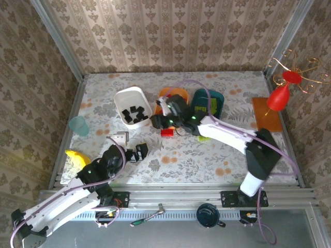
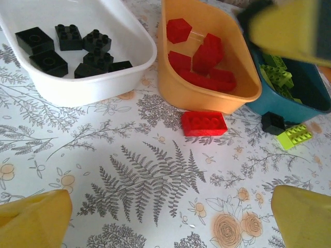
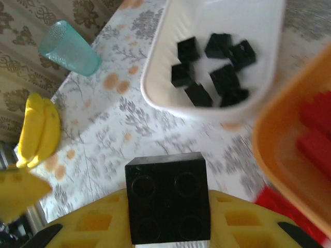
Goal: Sort the legos into containers by color
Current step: Place the lego in the container.
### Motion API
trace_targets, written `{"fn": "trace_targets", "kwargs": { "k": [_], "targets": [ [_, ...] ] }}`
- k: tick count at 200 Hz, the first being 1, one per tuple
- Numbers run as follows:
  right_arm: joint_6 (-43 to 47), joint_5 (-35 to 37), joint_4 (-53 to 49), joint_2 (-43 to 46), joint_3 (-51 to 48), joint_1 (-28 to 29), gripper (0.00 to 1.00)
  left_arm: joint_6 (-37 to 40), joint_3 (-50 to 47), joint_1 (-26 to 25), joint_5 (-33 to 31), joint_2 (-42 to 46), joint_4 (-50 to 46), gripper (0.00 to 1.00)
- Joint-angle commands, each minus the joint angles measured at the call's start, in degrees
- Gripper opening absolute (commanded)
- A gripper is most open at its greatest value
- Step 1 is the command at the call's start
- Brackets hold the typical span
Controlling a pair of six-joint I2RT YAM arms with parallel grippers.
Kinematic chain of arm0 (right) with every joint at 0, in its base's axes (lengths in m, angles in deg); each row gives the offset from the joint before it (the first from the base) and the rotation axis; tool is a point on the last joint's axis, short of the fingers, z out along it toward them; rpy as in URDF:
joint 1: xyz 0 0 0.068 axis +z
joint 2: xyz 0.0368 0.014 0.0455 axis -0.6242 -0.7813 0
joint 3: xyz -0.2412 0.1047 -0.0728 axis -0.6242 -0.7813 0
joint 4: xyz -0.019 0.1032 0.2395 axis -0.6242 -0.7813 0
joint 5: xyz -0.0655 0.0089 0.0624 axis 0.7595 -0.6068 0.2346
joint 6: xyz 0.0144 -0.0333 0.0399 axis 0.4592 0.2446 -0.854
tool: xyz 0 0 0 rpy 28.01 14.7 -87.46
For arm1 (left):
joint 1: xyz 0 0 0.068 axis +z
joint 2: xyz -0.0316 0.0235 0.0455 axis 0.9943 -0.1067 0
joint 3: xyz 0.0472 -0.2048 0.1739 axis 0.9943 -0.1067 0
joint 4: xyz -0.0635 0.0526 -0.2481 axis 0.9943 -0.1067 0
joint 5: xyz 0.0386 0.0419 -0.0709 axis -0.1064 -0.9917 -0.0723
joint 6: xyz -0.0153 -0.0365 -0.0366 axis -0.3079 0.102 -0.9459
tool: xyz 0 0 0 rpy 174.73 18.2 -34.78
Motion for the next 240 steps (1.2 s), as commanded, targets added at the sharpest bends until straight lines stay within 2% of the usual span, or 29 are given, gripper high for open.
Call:
{"fn": "trace_targets", "kwargs": {
  "k": [1,37,57,70,87,108,139,179,210,240],
  "targets": [
    [0.5,-2.7,-3.3,-11.0,11.8,0.2,0.28,-1.9,-0.2,0.0,-2.1,1.5,-3.3,1.0],
    [-1.0,-1.7,-8.1,-25.2,30.3,0.2,0.28,-2.2,-0.1,-0.1,-2.1,1.8,-3.8,1.0],
    [-2.0,-1.1,-9.9,-30.2,37.7,0.1,0.32,-2.3,0.0,-0.1,-2.0,1.8,-4.1,1.0],
    [-2.1,-1.1,-11.1,-32.8,41.7,0.1,0.42,-2.3,0.0,-0.1,-1.9,1.8,-4.4,1.0],
    [-1.6,-1.3,-13.2,-34.5,46.2,0.1,0.65,-2.3,0.2,-0.2,-1.9,1.8,-4.6,1.0],
    [-0.5,-1.4,-13.4,-32.5,46.3,0.0,0.76,-2.0,0.4,-0.2,-1.8,1.8,-4.5,1.0],
    [0.5,0.5,-9.0,-23.5,35.5,0.1,0.83,-1.1,1.0,0.0,-1.6,1.7,-3.7,1.0],
    [0.0,3.2,1.0,-5.3,10.4,0.2,0.84,0.6,1.4,0.1,-0.9,-0.3,-0.1,1.0],
    [-0.8,7.2,5.5,9.5,-8.9,0.3,0.84,2.1,1.9,0.4,1.0,-5.5,4.7,1.0],
    [-1.8,12.0,5.0,22.9,-23.8,0.3,0.85,3.3,2.8,0.8,3.1,-11.5,9.0,1.0]
  ]
}}
